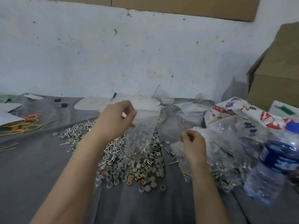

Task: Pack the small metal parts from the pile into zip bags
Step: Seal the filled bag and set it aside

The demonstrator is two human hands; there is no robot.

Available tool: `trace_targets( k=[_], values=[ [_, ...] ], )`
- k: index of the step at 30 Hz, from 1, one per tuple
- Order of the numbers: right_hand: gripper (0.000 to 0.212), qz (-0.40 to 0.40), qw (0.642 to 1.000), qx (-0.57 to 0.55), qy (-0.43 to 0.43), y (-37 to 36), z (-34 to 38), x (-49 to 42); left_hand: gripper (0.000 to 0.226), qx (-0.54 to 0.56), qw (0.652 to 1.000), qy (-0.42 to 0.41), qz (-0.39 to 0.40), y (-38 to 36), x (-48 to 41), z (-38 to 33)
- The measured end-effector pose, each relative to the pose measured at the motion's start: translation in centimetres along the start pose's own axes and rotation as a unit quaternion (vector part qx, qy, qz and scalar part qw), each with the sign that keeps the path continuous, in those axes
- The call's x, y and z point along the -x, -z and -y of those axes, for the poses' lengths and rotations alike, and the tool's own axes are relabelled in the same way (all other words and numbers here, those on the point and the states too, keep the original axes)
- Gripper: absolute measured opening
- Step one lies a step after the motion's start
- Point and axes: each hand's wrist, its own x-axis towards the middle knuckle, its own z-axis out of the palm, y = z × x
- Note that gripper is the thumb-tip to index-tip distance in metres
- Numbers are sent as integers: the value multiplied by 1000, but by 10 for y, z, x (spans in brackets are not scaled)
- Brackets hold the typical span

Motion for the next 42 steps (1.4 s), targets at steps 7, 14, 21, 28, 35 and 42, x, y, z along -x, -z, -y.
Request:
trace_targets(
  k=[7, 14, 21, 28, 35, 42],
  values=[
    [34, -112, 979, -110, 130, -8, 26, 14, 19, 77, 994, -75, 0, -87, -49, -97],
    [43, -198, 954, 216, 63, 33, -2, -61, 28, 350, 924, 138, 69, -186, -96, -115],
    [48, -56, 904, 410, -105, 22, -66, -90, 32, 312, 911, 230, 138, -243, -98, -49],
    [29, -88, 966, 229, 81, -50, -22, -111, 25, 330, 918, 219, 25, -182, -138, 20],
    [36, 176, 958, 197, 113, -221, 20, -144, 15, 390, 846, 319, -176, -86, -171, 134],
    [62, 376, 856, 344, 87, -372, 35, -170, 9, 416, 761, 410, -283, -52, -198, 244]
  ],
)
